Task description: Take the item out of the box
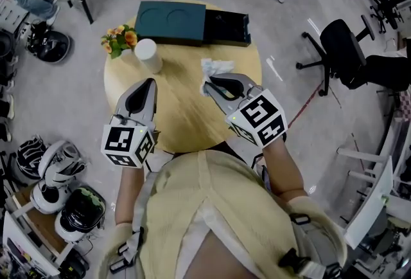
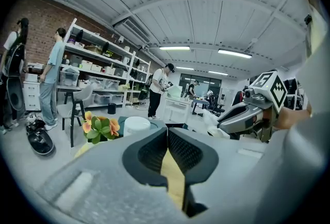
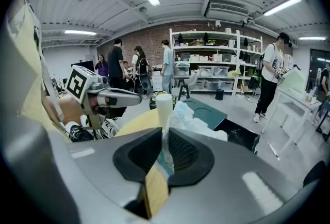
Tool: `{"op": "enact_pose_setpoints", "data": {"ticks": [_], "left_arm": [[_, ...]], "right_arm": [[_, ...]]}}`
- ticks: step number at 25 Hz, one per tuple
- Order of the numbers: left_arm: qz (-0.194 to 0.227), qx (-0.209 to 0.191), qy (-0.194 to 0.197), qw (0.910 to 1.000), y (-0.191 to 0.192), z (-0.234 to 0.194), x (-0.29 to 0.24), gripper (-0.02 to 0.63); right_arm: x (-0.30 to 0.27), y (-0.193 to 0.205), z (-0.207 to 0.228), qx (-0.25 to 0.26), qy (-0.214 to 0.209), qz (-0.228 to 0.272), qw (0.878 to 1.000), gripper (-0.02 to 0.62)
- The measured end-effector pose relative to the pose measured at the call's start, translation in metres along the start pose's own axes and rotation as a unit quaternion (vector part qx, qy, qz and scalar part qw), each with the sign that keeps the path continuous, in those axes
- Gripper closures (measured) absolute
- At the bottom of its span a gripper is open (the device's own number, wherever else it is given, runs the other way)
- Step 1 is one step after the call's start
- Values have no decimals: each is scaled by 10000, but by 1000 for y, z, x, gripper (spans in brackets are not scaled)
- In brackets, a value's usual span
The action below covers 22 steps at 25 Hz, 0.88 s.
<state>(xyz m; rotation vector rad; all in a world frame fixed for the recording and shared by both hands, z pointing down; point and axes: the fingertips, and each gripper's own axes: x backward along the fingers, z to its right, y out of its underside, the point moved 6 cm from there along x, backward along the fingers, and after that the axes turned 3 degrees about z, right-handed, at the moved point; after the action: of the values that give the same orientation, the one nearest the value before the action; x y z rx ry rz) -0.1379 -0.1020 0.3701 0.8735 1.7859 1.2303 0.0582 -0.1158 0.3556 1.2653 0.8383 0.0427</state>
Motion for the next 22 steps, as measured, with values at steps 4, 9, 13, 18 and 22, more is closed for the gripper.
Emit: {"op": "enact_pose_setpoints", "data": {"ticks": [4, 9, 13, 18, 22], "left_arm": [[-2, 15, -41, 10000, 1, -1, 2, 600], [23, 14, -58, 10000, 0, -3, 4, 600], [9, 23, -63, 10000, 1, -3, 6, 600], [-12, 36, -88, 10000, 2, -6, 10, 600], [-2, 47, -144, 9999, 1, -7, 12, 600]], "right_arm": [[1, 1, -7, -17, -91, 13, 10000, 548], [3, -2, -14, 16, -118, 64, 9999, 552], [3, -4, -19, 44, -154, 103, 9998, 552], [2, -9, -24, 81, -183, 147, 9997, 552], [2, -9, -23, 90, -192, 138, 9997, 552]]}}
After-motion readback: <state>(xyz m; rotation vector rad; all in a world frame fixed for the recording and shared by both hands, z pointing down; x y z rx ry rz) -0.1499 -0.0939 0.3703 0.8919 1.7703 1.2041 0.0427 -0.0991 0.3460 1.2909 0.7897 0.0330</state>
